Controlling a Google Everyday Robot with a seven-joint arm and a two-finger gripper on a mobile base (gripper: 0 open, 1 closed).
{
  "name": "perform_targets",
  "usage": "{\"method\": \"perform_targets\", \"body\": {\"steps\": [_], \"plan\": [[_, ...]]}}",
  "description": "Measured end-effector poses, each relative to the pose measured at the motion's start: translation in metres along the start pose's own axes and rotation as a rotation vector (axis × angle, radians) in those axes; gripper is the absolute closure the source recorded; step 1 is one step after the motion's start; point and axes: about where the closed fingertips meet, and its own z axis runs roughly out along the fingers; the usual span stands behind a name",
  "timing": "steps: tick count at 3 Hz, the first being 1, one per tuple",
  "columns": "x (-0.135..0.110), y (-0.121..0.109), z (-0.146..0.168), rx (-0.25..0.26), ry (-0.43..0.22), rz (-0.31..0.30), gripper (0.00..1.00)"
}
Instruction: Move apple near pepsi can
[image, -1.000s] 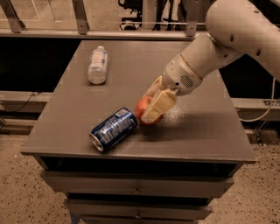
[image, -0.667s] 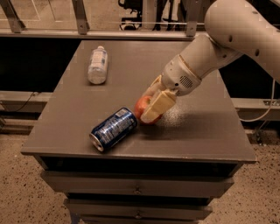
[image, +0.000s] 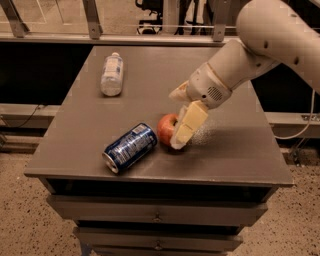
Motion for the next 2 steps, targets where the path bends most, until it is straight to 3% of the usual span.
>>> {"method": "perform_targets", "body": {"steps": [1, 2], "plan": [[0.025, -0.006, -0.067, 0.077, -0.139, 0.058, 0.00], [0.056, -0.005, -0.123, 0.186, -0.284, 0.133, 0.00]]}}
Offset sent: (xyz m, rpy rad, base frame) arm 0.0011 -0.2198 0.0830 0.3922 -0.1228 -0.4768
